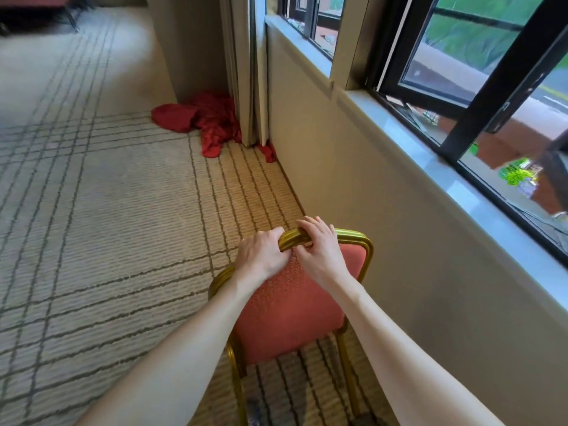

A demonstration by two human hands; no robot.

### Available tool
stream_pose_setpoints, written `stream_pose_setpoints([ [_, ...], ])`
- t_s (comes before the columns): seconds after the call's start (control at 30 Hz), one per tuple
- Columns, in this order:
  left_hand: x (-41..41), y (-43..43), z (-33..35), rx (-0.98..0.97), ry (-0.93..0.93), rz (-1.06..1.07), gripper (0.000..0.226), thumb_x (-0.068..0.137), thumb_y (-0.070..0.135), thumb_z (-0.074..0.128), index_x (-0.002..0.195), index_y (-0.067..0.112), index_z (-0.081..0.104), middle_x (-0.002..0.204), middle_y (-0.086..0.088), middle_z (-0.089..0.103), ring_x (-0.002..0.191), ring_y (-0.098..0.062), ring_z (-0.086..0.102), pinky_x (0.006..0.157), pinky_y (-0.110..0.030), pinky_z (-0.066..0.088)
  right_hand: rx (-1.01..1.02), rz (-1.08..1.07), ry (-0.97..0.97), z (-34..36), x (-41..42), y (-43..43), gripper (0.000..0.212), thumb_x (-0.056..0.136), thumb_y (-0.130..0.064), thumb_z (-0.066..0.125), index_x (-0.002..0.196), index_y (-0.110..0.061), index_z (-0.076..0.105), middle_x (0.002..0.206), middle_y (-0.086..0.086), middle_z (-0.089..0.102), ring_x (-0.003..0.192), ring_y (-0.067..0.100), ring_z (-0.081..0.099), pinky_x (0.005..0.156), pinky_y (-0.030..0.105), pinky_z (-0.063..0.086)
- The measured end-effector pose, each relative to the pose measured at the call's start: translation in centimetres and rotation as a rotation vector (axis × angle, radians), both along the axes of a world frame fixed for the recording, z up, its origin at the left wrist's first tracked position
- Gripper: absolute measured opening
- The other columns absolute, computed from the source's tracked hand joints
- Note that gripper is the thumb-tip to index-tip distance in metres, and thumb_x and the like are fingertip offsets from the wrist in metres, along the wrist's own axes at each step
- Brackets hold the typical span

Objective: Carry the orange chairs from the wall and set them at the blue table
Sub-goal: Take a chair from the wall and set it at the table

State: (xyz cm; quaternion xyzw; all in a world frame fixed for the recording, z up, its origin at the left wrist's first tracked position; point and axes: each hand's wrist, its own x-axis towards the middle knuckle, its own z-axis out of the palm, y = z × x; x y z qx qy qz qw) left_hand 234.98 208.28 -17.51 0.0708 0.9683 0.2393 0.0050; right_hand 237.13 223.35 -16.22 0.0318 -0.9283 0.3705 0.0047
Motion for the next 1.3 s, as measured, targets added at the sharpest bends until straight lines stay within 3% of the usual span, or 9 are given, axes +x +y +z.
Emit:
stream_pose_setpoints([
  [0.13, -1.2, -1.0, 0.1, -0.046, -0.016, -0.003, 0.025, 0.089, 0.048, 0.051, 0.082, 0.024, 0.054, 0.078, 0.002, 0.066, 0.082, -0.032, 0.068, 0.070, -0.036, 0.045, 0.111, 0.001, 0.084, -0.5, -0.7, -0.5, 0.050, 0.090, -0.020, 0.058, 0.140, -0.025, 0.057, 0.145, -0.005, 0.055, 0.144, 0.016, 0.038, 0.126, 0.050, 0.016],
  [0.37, -2.1, -5.6, -0.6, -0.111, -0.005, 0.034, 0.027, 0.086, 0.051, 0.052, 0.082, 0.025, 0.058, 0.078, 0.002, 0.067, 0.076, -0.028, 0.065, 0.070, -0.036, 0.050, 0.306, -0.004, 0.120, -1.9, -1.4, -3.1, 0.053, 0.095, -0.031, 0.053, 0.148, -0.022, 0.048, 0.146, -0.002, 0.054, 0.140, 0.019, 0.041, 0.122, 0.039, 0.026],
  [0.5, -1.8, -6.6, -1.2, -0.100, 0.003, 0.004, 0.028, 0.089, 0.052, 0.052, 0.083, 0.025, 0.058, 0.075, 0.003, 0.064, 0.077, -0.028, 0.066, 0.069, -0.035, 0.046, 0.427, -0.124, 0.152, -2.5, -1.9, -5.1, 0.041, 0.091, -0.040, 0.056, 0.125, -0.017, 0.060, 0.119, 0.002, 0.062, 0.117, 0.027, 0.052, 0.113, 0.042, 0.034],
  [0.63, -2.1, -6.9, -1.5, -0.102, 0.045, -0.024, 0.028, 0.087, 0.050, 0.055, 0.081, 0.023, 0.055, 0.076, -0.001, 0.066, 0.076, -0.030, 0.066, 0.075, -0.040, 0.053, 0.479, -0.108, 0.138, -2.2, -3.3, -4.9, 0.028, 0.085, -0.032, 0.064, 0.104, -0.011, 0.061, 0.102, 0.007, 0.061, 0.101, 0.029, 0.052, 0.093, 0.042, 0.047],
  [0.87, -4.8, -7.9, -1.9, -0.130, 0.104, -0.012, 0.030, 0.087, 0.051, 0.057, 0.078, 0.023, 0.053, 0.069, 0.002, 0.064, 0.066, -0.027, 0.066, 0.066, -0.035, 0.052, 0.457, -0.090, 0.085, -2.3, -7.6, -5.4, 0.020, 0.082, -0.033, 0.064, 0.077, -0.016, 0.055, 0.077, -0.001, 0.051, 0.084, 0.022, 0.045, 0.076, 0.038, 0.047],
  [0.97, -6.5, -8.1, -2.2, -0.171, 0.140, 0.016, 0.032, 0.087, 0.052, 0.059, 0.075, 0.024, 0.051, 0.067, 0.002, 0.063, 0.060, -0.023, 0.058, 0.060, -0.031, 0.042, 0.439, -0.043, 0.106, -2.8, -10.2, -4.7, 0.025, 0.083, -0.040, 0.064, 0.076, -0.017, 0.056, 0.073, -0.003, 0.052, 0.080, 0.021, 0.047, 0.067, 0.036, 0.047],
  [1.07, -9.0, -8.3, -2.4, -0.202, 0.143, 0.062, 0.034, 0.086, 0.055, 0.059, 0.074, 0.024, 0.053, 0.067, 0.002, 0.065, 0.063, -0.025, 0.063, 0.060, -0.031, 0.040, 0.491, 0.039, 0.113, -3.0, -13.7, -4.7, 0.023, 0.085, -0.042, 0.063, 0.080, -0.020, 0.059, 0.076, -0.005, 0.056, 0.079, 0.020, 0.050, 0.063, 0.036, 0.048],
  [1.3, -15.4, -7.8, -3.1, -0.217, 0.102, 0.209, 0.034, 0.083, 0.055, 0.063, 0.079, 0.022, 0.058, 0.073, -0.002, 0.070, 0.075, -0.032, 0.068, 0.061, -0.034, 0.035, 0.482, 0.080, 0.159, -4.4, -20.4, -4.8, 0.029, 0.077, -0.027, 0.071, 0.073, -0.020, 0.043, 0.069, -0.002, 0.059, 0.067, 0.026, 0.056, 0.052, 0.034, 0.044],
])
